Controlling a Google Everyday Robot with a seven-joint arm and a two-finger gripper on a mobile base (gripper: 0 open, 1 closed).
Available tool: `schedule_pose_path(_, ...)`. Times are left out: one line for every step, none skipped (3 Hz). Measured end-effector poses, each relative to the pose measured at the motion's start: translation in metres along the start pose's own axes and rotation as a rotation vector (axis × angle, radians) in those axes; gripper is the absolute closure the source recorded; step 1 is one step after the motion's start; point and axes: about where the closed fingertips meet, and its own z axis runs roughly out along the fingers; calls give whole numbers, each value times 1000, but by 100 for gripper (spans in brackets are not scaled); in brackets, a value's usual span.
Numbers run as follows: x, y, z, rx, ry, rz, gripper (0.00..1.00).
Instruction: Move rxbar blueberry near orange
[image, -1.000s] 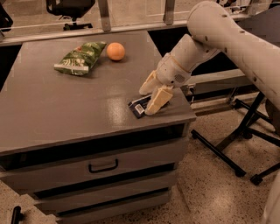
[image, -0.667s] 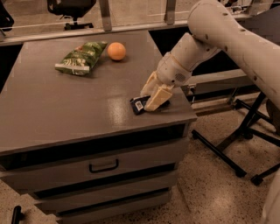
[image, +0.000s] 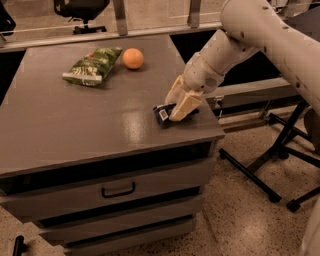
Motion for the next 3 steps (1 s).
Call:
schedule_pose_path(-8,-25,-36,79,31,-18,100)
schedule_pose_path(-28,-63,-74,190,80,30,100)
schedule_pose_path(-34,-71,-82,217,78,45,100)
